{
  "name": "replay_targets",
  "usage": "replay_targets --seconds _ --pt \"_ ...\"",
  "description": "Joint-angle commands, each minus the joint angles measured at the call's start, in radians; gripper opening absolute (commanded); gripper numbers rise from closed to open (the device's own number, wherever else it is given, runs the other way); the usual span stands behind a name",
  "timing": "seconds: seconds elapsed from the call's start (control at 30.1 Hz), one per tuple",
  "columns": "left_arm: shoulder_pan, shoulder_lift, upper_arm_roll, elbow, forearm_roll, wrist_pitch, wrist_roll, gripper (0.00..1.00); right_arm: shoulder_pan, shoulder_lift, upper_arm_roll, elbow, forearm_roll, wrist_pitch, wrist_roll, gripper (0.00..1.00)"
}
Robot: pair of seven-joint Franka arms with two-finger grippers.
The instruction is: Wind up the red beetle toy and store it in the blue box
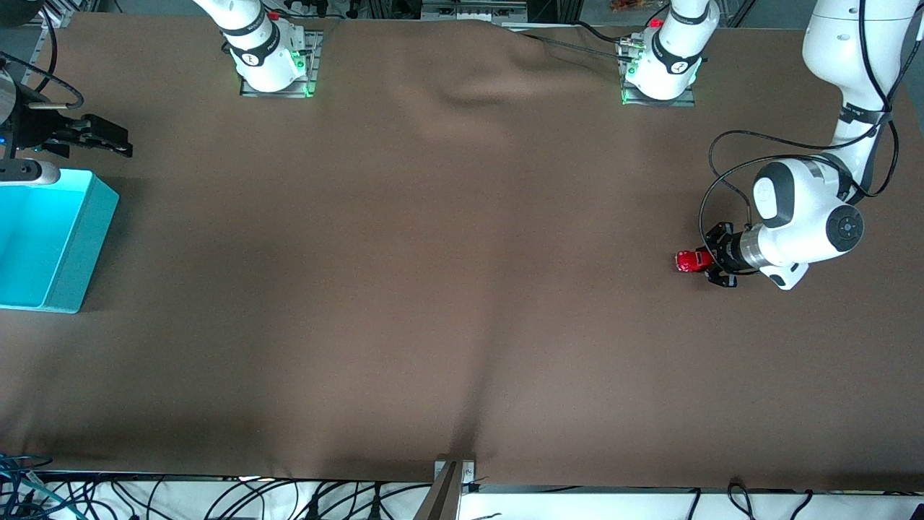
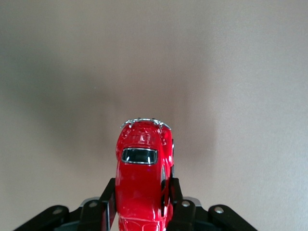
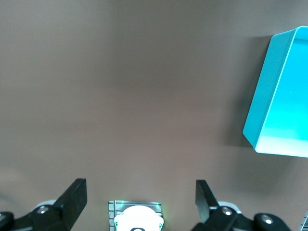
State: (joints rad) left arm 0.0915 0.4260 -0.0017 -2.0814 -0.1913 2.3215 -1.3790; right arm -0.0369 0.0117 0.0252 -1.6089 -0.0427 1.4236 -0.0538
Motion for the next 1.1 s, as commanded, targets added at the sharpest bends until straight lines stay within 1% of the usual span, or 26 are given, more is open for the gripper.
replay_targets --seconds 0.0,0.13,0.23,0.4,0.67,1.06 --pt "-0.002 0.016 -0.003 -0.003 -0.020 0.042 -0.060 0.00 -0.004 0.005 0.004 0.017 -0.016 -0.014 -0.012 1.00" --pt "-0.007 0.016 -0.008 0.006 -0.022 0.044 -0.078 0.00 -0.004 0.005 0.004 0.017 -0.016 -0.014 -0.012 1.00" --pt "-0.013 0.017 -0.024 0.015 -0.023 0.044 -0.097 0.00 -0.004 0.005 0.004 0.017 -0.016 -0.014 -0.012 1.00" --pt "-0.030 0.019 -0.026 0.017 -0.023 0.045 -0.111 0.00 -0.004 0.005 0.004 0.017 -0.016 -0.014 -0.012 1.00" --pt "-0.045 0.060 -0.027 0.017 -0.023 0.088 -0.109 0.00 -0.003 0.007 0.004 0.017 -0.016 -0.014 -0.009 1.00" --pt "-0.029 0.063 -0.024 0.015 -0.014 0.090 -0.091 0.00 -0.003 0.007 0.004 0.017 -0.016 -0.014 -0.008 1.00"
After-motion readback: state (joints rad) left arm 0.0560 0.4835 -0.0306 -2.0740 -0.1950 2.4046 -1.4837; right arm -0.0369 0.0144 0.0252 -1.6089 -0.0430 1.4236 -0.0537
